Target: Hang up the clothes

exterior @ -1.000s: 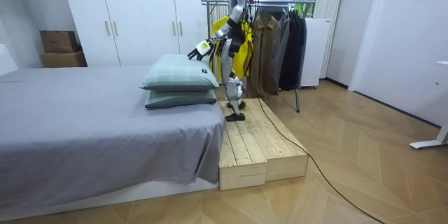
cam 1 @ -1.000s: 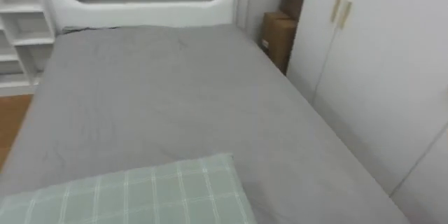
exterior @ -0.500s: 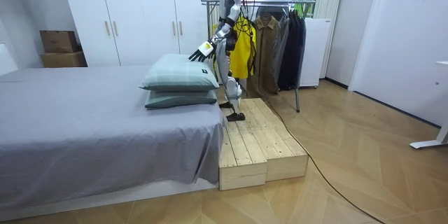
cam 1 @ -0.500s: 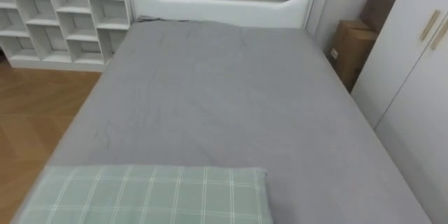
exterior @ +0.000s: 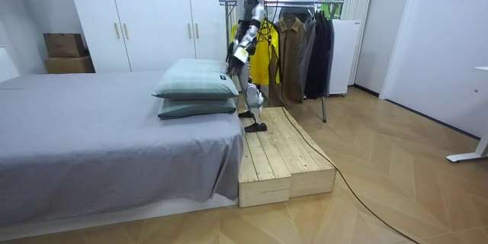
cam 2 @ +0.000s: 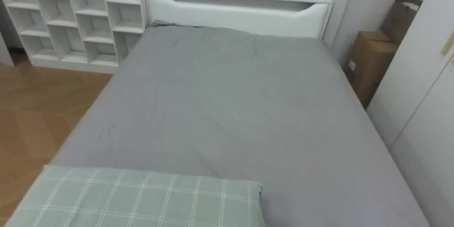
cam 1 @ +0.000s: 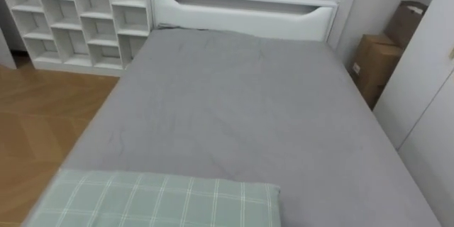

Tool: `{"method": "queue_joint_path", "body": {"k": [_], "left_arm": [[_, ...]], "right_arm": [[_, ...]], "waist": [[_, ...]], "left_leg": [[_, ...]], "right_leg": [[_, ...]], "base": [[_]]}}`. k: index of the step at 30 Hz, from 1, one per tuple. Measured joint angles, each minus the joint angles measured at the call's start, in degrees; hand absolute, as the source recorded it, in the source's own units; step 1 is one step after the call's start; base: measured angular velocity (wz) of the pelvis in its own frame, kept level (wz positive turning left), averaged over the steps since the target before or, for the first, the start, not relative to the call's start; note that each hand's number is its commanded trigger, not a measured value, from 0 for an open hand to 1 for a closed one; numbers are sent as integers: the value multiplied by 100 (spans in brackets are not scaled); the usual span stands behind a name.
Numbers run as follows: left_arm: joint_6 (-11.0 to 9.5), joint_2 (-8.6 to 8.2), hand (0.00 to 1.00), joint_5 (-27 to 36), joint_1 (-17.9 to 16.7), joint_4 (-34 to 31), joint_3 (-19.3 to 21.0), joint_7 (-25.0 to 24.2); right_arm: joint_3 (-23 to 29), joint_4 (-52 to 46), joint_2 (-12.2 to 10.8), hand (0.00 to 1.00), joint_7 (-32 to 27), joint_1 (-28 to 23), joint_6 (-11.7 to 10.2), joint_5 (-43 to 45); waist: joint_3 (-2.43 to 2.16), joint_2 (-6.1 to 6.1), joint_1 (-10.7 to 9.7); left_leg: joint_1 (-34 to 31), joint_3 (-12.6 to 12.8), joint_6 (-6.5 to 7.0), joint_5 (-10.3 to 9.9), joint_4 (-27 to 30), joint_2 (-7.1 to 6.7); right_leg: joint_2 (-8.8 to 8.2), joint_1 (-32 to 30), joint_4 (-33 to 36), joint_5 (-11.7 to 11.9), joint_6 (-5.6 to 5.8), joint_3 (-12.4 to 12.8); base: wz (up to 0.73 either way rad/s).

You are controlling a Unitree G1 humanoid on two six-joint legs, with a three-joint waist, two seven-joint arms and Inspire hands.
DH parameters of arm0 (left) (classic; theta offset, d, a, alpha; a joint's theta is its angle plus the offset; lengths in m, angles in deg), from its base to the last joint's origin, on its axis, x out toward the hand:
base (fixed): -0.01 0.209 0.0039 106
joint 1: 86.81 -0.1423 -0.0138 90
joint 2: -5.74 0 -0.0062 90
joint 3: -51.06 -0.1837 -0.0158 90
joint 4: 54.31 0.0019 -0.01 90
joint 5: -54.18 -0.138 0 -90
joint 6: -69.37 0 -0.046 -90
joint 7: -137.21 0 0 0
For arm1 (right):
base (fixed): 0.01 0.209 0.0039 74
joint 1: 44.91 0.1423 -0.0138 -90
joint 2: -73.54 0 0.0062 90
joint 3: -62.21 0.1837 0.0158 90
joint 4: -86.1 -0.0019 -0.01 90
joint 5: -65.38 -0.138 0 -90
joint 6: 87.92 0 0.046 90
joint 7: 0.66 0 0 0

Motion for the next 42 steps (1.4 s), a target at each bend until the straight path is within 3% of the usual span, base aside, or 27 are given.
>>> {"method": "queue_joint_path", "body": {"k": [2,7,11,17,21,27,30,34,42], "left_arm": [[135,22,0,217,-275,71,176,94],[419,34,0,1086,-458,553,270,305],[682,33,0,1156,-495,836,265,273],[1043,-3,0,1037,-381,1256,251,-120],[1310,-7,0,565,-339,1269,-118,-625],[1460,-9,0,-144,1,1243,-777,-1239],[1526,9,0,-614,213,1244,-894,-1420],[1551,-20,0,-793,475,1242,-1050,-1559],[1537,-75,0,-874,591,1114,-1110,-1863]], "right_arm": [[49,-1,92,0,-10,-65,98,3],[206,34,122,0,-35,-87,377,111],[205,16,120,0,-27,-76,529,151],[191,196,106,0,6,-44,746,273],[190,176,100,0,26,13,837,597],[-210,155,93,0,130,146,819,745],[-261,153,69,0,194,248,816,922],[-414,155,22,0,262,288,813,937],[-413,151,-137,0,304,263,813,933]], "waist": [[-27,48,-10],[-2,67,-22],[-19,137,-3],[-17,160,-5],[-11,148,-49],[-12,115,-103],[-5,80,-195],[4,50,-219],[11,25,-336]], "left_leg": [[1,-5,-7,5,-1,-1],[-39,8,-20,63,-2,-48],[-10,24,2,76,-3,-76],[67,189,18,84,-42,-83],[50,322,27,88,-44,-87],[45,471,35,93,-51,-85],[45,478,36,92,-51,-87],[44,532,37,92,-83,-88],[44,627,39,91,-139,-94]], "right_leg": [[-2,1,-1,-14,-16,-3],[-58,22,20,-106,-30,-25],[-92,39,50,-107,-28,-8],[-97,39,124,-123,-3,279],[-133,33,122,-160,28,277],[-167,-51,199,-168,42,301],[-169,-52,195,-169,44,309],[-168,-58,189,-170,47,359],[-164,-135,194,-182,67,553]], "base": [[3],[18],[0],[-4],[0],[0],[0],[-6],[-7]]}}
